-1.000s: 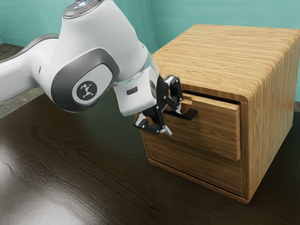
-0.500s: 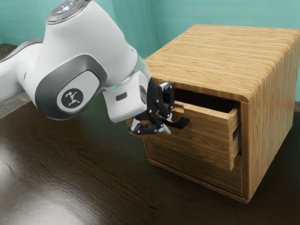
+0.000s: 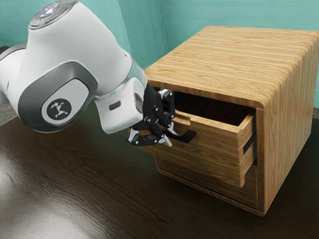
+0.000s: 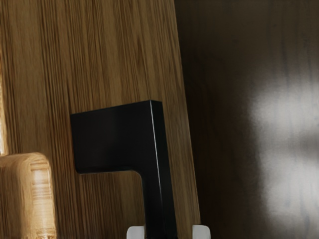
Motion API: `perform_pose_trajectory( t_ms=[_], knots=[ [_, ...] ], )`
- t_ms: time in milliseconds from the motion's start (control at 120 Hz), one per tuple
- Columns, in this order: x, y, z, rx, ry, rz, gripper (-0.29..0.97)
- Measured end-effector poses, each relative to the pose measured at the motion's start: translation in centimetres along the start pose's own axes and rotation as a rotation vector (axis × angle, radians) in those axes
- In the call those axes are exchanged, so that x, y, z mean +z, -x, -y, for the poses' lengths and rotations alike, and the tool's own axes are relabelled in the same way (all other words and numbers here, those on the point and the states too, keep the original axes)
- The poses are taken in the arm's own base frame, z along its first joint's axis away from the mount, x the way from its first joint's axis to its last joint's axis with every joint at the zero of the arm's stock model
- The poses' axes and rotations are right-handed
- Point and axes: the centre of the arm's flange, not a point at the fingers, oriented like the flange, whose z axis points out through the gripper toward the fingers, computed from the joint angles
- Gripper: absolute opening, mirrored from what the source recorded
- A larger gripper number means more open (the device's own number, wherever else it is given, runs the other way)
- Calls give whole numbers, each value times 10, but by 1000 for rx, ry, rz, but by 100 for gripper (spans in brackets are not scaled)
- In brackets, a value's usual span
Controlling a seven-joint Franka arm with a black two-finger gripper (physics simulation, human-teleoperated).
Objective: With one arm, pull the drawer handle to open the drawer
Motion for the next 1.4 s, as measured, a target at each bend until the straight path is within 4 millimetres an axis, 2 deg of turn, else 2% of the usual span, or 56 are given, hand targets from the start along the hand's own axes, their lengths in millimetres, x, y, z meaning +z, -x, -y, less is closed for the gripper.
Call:
perform_pose_trajectory(
  t_ms=[317, 600, 1025, 1200, 1400],
  knots=[
    [-5, 2, -15, -10, 2, -3, -11],
    [-8, 3, -33, -17, 6, -4, -7],
    [-25, 3, -62, -27, -12, -7, -11],
    [-33, 4, -73, -34, -23, -8, -8],
    [-34, 6, -82, -41, -22, -7, -9]
  ],
)
